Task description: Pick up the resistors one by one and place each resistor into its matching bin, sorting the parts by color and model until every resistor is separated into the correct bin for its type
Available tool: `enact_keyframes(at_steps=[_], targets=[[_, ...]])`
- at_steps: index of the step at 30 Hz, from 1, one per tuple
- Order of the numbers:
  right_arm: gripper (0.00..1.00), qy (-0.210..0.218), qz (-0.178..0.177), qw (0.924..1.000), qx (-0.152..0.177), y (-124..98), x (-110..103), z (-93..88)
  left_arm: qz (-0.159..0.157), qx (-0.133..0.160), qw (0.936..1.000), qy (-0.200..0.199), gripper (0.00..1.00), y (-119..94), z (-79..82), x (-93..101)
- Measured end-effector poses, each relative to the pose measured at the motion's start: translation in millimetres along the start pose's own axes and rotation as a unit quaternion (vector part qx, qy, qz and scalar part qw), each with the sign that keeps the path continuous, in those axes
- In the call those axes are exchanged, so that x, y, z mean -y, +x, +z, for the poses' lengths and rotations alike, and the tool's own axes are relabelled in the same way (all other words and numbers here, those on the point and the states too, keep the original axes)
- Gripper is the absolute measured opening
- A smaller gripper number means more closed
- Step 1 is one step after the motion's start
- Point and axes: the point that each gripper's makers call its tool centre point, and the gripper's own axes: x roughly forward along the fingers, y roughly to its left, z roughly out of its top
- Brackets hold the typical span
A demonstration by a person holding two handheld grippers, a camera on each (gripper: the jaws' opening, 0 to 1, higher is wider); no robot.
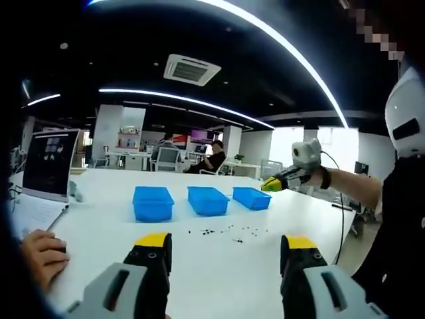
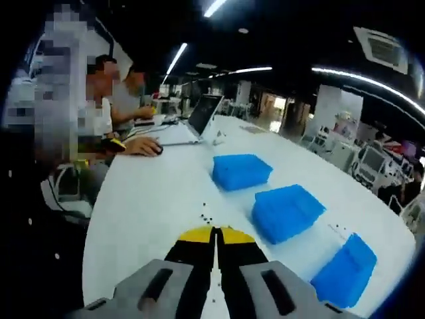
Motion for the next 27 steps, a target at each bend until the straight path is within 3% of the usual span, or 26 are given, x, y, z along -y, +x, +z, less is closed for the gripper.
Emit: enact_keyframes(at_steps=[5, 10, 18, 27], targets=[[0.05, 0.037, -0.080, 0.9915, 0.096, -20.7, 0.0, 16.6, 0.001, 0.003, 1.0000, 0.000, 0.67, 1.7, 2.6, 1.3], [0.05, 0.059, -0.114, 0.9831, 0.131, -23.5, -3.0, 21.6, -0.001, 0.000, 1.0000, 0.002, 0.67, 1.1, 2.4, 3.0], [0.05, 0.054, -0.134, 0.9799, 0.137, 6.4, 24.2, 46.2, -0.002, -0.002, 1.0000, 0.006, 0.67, -2.6, 1.9, 3.4], [0.05, 0.051, -0.166, 0.9775, 0.119, 72.2, 92.3, 68.7, 0.002, -0.007, 1.0000, 0.003, 0.67, -9.8, -4.2, 4.5]])
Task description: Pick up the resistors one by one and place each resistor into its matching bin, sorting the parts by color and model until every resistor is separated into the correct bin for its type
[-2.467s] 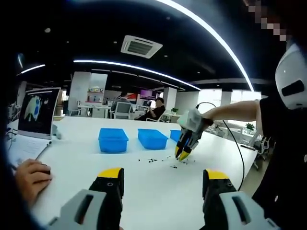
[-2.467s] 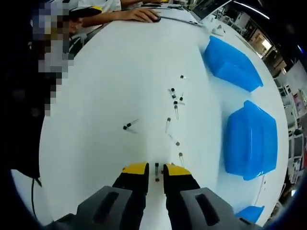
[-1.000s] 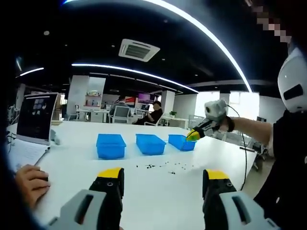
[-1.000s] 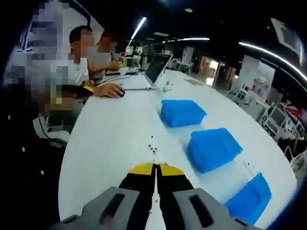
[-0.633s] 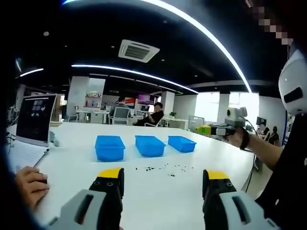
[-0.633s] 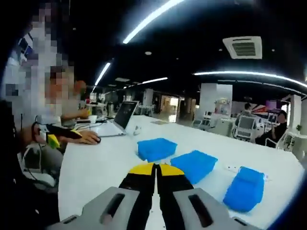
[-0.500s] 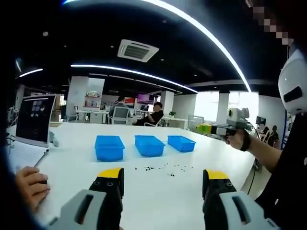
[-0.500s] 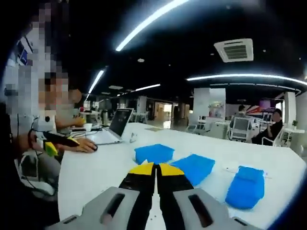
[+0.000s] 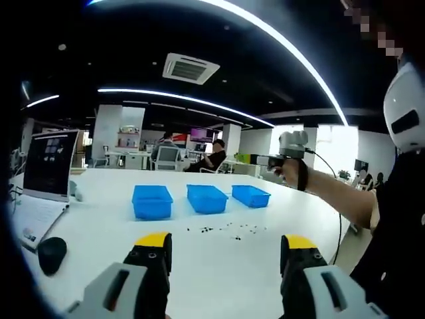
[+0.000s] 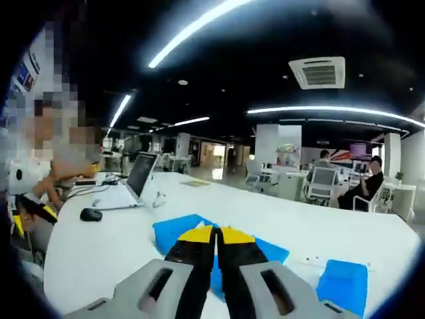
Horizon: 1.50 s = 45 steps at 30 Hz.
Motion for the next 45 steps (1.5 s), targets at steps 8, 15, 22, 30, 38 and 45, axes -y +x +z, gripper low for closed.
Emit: enact_keyframes(at_steps=[8, 15, 22, 30, 38, 45], targets=[[0.05, 0.032, -0.038, 0.9983, -0.030, 58.7, 36.1, -16.7, 0.011, 0.006, 0.9999, -0.005, 0.67, -8.0, 0.3, -6.2], [0.05, 0.026, -0.056, 0.9962, -0.061, 73.4, 47.5, -36.3, 0.015, 0.009, 0.9998, -0.006, 0.67, -11.8, 0.8, -9.3], [0.31, 0.013, -0.065, 0.9961, -0.059, 70.3, 47.1, -37.7, 0.016, 0.010, 0.9998, -0.006, 0.67, -11.9, 0.5, -8.9], [0.34, 0.024, -0.051, 0.9973, -0.046, 51.1, 42.2, -24.3, 0.011, 0.010, 0.9999, -0.004, 0.67, -8.1, 1.5, -5.8], [0.34, 0.003, -0.026, 0.9995, -0.017, -15.1, 22.7, -10.0, 0.004, 0.010, 0.9999, -0.005, 0.67, 0.4, 1.6, -3.2], [0.34, -0.022, -0.018, 0.9996, -0.003, -93.4, 8.1, -12.4, -0.014, 0.005, 0.9999, -0.001, 0.67, 11.1, 0.6, 5.8]])
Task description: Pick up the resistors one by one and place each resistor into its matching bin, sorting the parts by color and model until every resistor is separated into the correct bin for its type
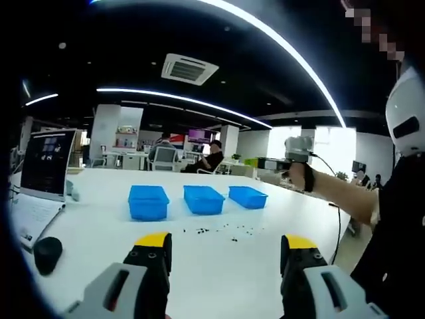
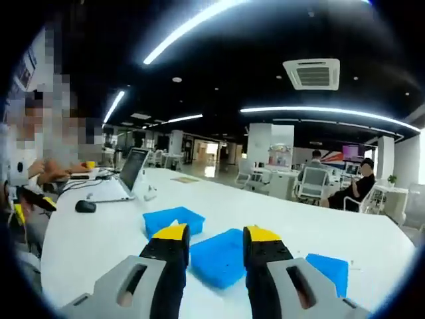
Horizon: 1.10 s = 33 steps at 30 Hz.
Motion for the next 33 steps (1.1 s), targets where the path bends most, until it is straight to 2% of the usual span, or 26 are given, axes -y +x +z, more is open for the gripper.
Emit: enact_keyframes(at_steps=[6, 10, 13, 15, 21, 23, 26, 29, 33], targets=[[0.34, 0.008, -0.010, 0.9998, 0.012, -57.1, -15.3, -5.6, -0.006, -0.002, 1.0000, 0.002, 0.67, 6.5, 1.9, 2.5], [0.34, 0.030, -0.020, 0.9993, 0.012, -92.7, -32.9, -14.4, -0.010, -0.004, 0.9999, 0.005, 0.67, 8.4, 3.1, 4.4], [0.34, 0.033, -0.033, 0.9989, -0.001, -116.5, -49.8, -23.5, -0.009, -0.007, 0.9999, 0.007, 0.67, 8.9, 4.1, 3.5], [0.34, 0.030, -0.036, 0.9988, -0.016, -123.0, -56.8, -29.8, -0.010, -0.008, 0.9999, 0.008, 0.67, 9.7, 4.6, 2.7], [0.34, 0.033, -0.029, 0.9986, -0.031, -123.8, -65.1, -33.9, -0.018, -0.010, 0.9997, 0.013, 0.67, 12.6, 5.5, 6.0], [0.30, 0.035, -0.020, 0.9987, -0.030, -119.9, -68.8, -32.6, -0.019, -0.008, 0.9997, 0.012, 0.67, 12.5, 5.6, 6.5], [0.30, 0.021, 0.014, 0.9984, -0.050, -107.1, -78.6, -35.3, -0.018, -0.006, 0.9998, 0.009, 0.67, 10.4, 4.1, 5.3], [0.31, 0.017, 0.056, 0.9950, -0.081, -95.1, -89.8, -41.2, -0.015, -0.005, 0.9999, 0.005, 0.67, 9.1, 2.0, 3.0], [0.29, 0.003, 0.109, 0.9856, -0.130, -73.4, -102.3, -51.0, -0.013, -0.006, 0.9999, 0.001, 0.67, 7.9, -1.3, 1.5]])
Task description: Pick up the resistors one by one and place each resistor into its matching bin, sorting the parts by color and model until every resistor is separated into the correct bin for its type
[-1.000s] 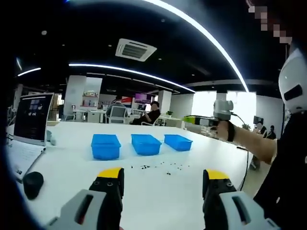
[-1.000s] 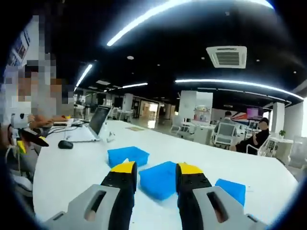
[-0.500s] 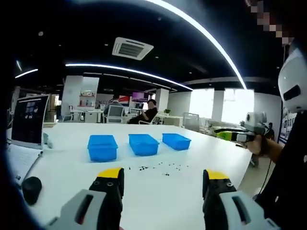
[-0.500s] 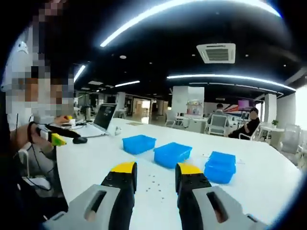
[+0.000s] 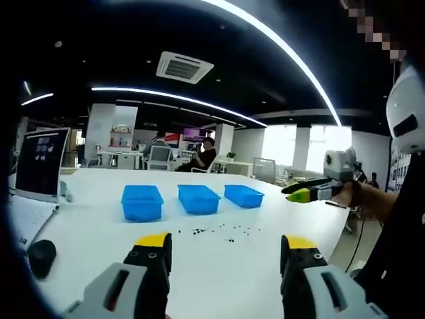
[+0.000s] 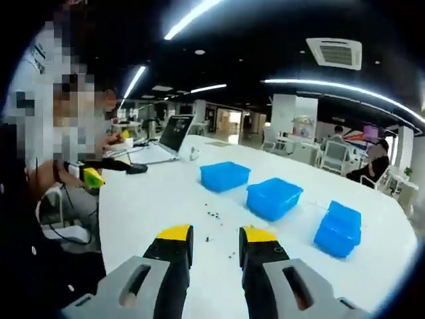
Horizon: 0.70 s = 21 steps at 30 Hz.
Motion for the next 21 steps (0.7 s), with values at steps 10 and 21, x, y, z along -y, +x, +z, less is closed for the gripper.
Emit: enact_keyframes(at_steps=[10, 21], targets=[[0.27, -0.052, 0.112, 0.9798, -0.157, 66.1, -16.6, -26.2, -0.004, 0.000, 1.0000, -0.009, 0.67, -1.2, -5.5, 0.9], [0.23, -0.109, 0.153, 0.9477, -0.258, 118.2, -27.5, -64.0, -0.003, 0.003, 0.9998, -0.018, 0.67, -6.9, -8.6, 4.1]])
